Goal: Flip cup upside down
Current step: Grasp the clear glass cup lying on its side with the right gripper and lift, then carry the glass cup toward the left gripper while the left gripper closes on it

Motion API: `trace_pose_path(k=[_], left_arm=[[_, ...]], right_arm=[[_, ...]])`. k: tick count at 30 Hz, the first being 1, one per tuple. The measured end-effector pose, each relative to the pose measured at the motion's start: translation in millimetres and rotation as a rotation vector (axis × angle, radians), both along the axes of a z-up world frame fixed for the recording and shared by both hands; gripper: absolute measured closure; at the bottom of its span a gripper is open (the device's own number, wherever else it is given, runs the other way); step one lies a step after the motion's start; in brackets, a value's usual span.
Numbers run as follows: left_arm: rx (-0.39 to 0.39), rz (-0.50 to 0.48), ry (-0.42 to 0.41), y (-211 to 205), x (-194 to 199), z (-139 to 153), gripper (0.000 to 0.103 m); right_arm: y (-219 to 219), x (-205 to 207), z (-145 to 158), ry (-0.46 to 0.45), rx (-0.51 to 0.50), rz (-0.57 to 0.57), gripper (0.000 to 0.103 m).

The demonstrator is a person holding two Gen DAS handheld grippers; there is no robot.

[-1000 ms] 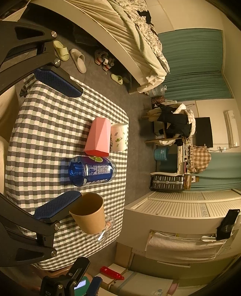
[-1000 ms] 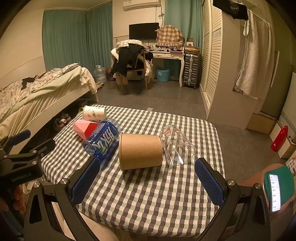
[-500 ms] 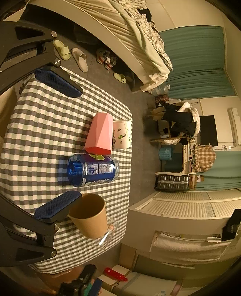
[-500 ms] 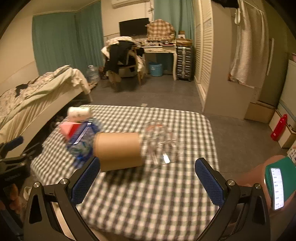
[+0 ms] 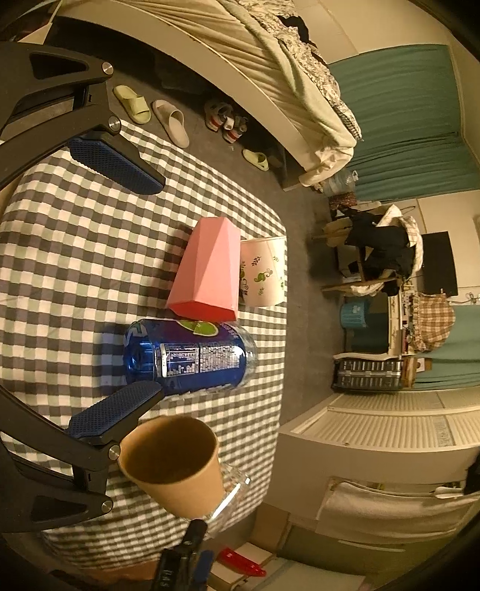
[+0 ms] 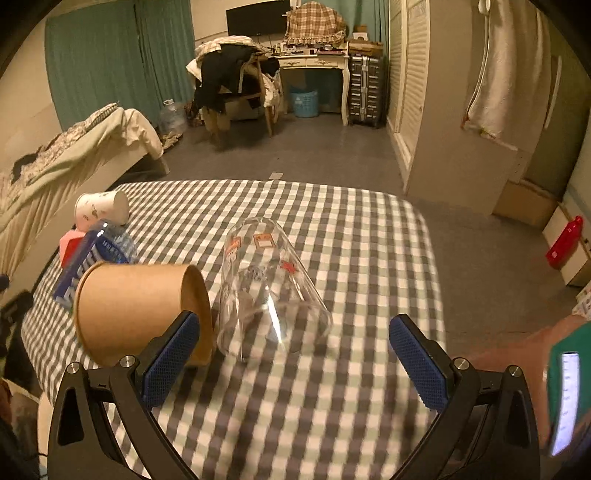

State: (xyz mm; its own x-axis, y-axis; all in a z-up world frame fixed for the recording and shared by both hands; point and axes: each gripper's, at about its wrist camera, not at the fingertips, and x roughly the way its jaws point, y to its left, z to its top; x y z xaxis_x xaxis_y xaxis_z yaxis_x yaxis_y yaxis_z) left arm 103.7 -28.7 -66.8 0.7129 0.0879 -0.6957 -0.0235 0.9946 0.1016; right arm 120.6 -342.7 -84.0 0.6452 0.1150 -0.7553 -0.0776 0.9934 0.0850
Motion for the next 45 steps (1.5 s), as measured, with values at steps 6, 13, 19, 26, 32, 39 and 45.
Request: trace_pose_path(k=[6, 13, 19, 26, 32, 39, 45], left_arm=[[0.024, -0.006, 0.025, -1, 13, -8, 0.000], [0.025, -0.008, 0.032, 0, 16, -11, 0.000], [0.013, -0.015, 0.014, 6, 4, -6, 0.000], [-0.017, -0.027, -0.014, 10, -19, 4, 0.000], [-0.033, -0.044, -0.039, 8, -40, 13, 0.000], [-0.029, -0.051, -0.040, 4, -55, 21, 0.000], [-0.068, -0.063, 0.010, -11, -56, 30, 0.000]], right_arm=[[-4, 25, -17, 0.037, 0.075, 0.001, 0.001], [-2, 31, -28, 0.090, 0.171, 0.034, 0.027], [-3, 3, -20, 0.074, 0.148, -0.022, 0.028], [5, -58, -9, 0.064, 0.030, -0.126, 0.028], [34, -99, -10, 0.096, 0.005, -0.154, 0.028], [55, -115, -18, 0.123, -0.008, -0.143, 0.018], [47, -130, 13, 0.041, -0.061, -0.117, 0.005]])
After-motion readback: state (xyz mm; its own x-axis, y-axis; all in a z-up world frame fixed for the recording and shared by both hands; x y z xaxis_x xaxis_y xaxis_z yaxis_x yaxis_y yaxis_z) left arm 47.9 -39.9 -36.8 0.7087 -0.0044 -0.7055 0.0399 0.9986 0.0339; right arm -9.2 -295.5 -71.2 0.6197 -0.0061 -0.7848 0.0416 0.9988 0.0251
